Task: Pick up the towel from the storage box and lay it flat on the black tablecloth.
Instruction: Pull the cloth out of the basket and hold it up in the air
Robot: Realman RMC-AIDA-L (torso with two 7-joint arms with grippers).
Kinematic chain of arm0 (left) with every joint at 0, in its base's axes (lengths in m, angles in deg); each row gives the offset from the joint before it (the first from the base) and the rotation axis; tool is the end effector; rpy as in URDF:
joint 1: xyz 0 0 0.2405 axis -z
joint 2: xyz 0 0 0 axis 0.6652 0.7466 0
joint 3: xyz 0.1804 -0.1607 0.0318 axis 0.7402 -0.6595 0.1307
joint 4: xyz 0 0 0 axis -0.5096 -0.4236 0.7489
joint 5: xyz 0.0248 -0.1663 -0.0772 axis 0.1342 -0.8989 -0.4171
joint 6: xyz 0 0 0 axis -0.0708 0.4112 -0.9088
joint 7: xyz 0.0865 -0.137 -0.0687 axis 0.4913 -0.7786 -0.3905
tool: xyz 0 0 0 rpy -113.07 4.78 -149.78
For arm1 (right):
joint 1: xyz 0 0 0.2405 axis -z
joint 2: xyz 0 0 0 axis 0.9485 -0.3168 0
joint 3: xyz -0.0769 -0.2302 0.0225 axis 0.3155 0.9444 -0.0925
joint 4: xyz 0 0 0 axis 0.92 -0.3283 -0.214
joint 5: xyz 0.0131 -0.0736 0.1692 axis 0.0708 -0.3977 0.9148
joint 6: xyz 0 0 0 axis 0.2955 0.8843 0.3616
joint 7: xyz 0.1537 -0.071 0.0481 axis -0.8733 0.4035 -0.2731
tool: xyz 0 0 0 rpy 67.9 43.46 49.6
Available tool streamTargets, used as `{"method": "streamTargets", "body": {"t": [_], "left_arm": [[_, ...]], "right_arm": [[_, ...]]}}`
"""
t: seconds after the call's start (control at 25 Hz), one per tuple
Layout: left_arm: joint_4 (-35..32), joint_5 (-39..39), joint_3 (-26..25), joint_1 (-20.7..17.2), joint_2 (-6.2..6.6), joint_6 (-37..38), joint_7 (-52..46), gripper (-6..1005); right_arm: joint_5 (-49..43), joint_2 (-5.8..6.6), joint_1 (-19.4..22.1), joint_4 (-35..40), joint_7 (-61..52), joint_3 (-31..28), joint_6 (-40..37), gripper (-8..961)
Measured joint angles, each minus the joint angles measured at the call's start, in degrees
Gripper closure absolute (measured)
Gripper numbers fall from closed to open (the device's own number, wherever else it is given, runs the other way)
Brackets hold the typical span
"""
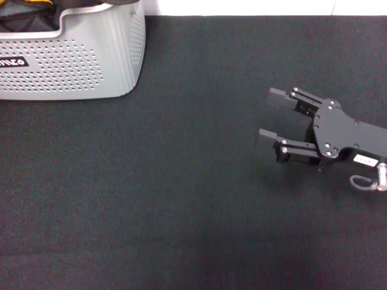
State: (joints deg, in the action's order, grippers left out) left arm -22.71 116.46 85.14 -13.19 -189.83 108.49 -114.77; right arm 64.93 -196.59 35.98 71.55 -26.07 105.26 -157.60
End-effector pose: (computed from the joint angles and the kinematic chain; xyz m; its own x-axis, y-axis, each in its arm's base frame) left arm -0.1236 0.3572 0.2108 0.5391 0.0379 0.8414 0.5410 -0.7813 -0.3114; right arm 0.1713 0.2909 -0.0323 0.5794 -0.1085 -0.8078 -0.2720 -0.9600 -0.0661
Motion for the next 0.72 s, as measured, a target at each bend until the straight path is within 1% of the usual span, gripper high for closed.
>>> {"method": "streamTargets", "body": {"t": [0.08,0.12,0.16,0.28,0.36,0.44,0.52,0.56,0.72], "left_arm": [[0.21,-6.96,-0.91,-0.6,0.52,3.51,0.12,982],[0.21,-7.4,-0.95,-0.61,0.63,3.95,0.13,982],[0.34,-9.08,-1.14,-0.57,1.33,6.25,0.16,982],[1.32,-11.62,-1.18,-0.05,2.84,11.26,0.0,982],[1.93,-12.64,-1.18,0.05,3.08,12.86,-0.17,983],[2.18,-13.09,-1.19,0.06,2.93,13.23,-0.31,983],[2.22,-13.58,-1.19,-0.02,2.66,13.24,-0.37,983],[2.26,-14.06,-1.19,-0.07,2.56,13.23,-0.49,983],[2.64,-15.37,-1.19,0.01,2.34,13.23,-1.03,984]], "right_arm": [[0.02,0.11,-0.17,0.29,0.71,-0.08,-0.04,85],[0.03,0.18,-0.27,0.58,1.23,-0.15,-0.08,85],[0.02,0.23,-0.33,0.92,1.83,-0.45,-0.16,85],[-0.03,0.26,-0.4,1.58,4.03,-1.44,-1.01,85],[0.01,0.17,-0.4,2.13,6.4,-1.61,-1.65,85],[0.02,0.05,-0.4,2.76,8.54,-1.62,-1.94,85],[-0.02,-0.41,-0.4,3.57,12.81,-1.63,-1.82,85],[-0.02,-0.88,-0.4,3.87,15.19,-1.64,-1.48,85],[-0.21,-3.49,-0.34,5.68,24.43,-1.63,0.57,85]]}}
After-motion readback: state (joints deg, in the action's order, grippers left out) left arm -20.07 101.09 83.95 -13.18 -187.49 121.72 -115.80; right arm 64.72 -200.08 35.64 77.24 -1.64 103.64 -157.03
